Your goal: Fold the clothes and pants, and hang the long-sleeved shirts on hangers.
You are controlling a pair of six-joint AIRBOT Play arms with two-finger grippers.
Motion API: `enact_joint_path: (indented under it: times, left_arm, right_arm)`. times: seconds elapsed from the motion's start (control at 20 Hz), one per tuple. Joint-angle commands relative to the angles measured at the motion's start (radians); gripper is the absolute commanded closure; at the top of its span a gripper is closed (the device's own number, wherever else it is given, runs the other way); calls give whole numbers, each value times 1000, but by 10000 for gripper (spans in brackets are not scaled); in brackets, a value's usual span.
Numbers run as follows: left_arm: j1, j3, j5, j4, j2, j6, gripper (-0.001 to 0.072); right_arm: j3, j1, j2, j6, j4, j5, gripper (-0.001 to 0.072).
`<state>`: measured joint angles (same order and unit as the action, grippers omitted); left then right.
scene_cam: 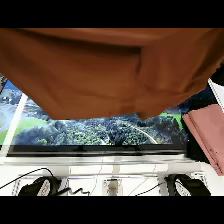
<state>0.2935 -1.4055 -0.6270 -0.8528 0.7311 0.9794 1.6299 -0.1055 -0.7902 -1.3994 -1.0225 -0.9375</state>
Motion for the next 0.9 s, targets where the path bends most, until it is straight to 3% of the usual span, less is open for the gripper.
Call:
enact_joint_path:
  times: [0.0,0.15,0.35,0.55,0.7,0.85]
  left_arm:
    - [1,0,-262,-145,-39,0,697]
    - [1,0,-174,-172,-50,0,697]
    - [1,0,-66,-139,-52,0,697]
    - [1,0,-74,-151,-90,-1,697]
    - [1,0,-131,-317,-164,0,698]
    - [1,0,-138,-378,-256,0,697]
  right_arm:
    - [1,0,61,-42,-15,-161,688]
    - [1,0,58,-90,51,-256,688]
    - [2,0,56,-102,196,-229,688]
    - [19,0,56,-85,177,-247,688]
    - [26,0,96,-17,163,-319,690]
    - [26,0,163,-18,98,-261,691]
